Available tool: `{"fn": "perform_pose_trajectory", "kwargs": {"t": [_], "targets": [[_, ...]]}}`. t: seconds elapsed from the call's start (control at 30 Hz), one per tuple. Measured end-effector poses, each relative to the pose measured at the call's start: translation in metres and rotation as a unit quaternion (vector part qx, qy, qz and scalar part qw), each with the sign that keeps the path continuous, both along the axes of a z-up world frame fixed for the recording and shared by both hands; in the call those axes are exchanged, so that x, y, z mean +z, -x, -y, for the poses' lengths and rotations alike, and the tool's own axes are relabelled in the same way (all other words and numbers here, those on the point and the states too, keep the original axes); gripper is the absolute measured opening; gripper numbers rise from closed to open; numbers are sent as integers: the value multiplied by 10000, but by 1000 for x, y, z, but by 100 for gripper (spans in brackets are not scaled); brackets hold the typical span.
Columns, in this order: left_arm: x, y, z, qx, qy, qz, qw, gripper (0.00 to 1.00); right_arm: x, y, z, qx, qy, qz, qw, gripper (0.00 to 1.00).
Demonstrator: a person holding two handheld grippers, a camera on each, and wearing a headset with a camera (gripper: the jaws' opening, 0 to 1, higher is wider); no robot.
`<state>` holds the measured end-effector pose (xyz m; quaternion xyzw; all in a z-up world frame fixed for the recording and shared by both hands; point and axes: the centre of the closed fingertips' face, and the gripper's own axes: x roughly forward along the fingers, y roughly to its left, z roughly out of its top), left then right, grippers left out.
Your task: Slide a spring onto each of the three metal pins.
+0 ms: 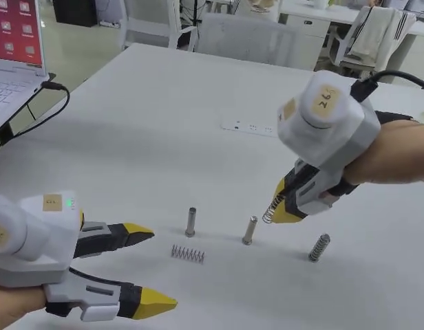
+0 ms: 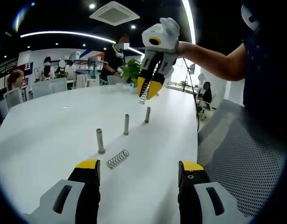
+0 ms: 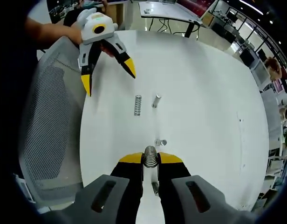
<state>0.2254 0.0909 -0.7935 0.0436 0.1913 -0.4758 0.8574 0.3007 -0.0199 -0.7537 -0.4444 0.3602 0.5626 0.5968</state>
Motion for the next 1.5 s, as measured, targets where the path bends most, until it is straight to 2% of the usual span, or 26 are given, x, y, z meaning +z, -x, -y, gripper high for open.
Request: {"fn": "perform_pose_trajectory", "kwargs": {"t": [0.37,0.97,1.5], "targets": [[0,-1,-4,50,-19,15,10000,64,-11,-13,-8,-76,68,15,9999,9],[-1,-1,-9,57,-124,66,9999,62,-26,-20,-12,-187,141,-126,9996,9],[-4,-1,-9,19,-180,21,9998,60,-38,-27,-11,-226,163,-230,9993,9]]}}
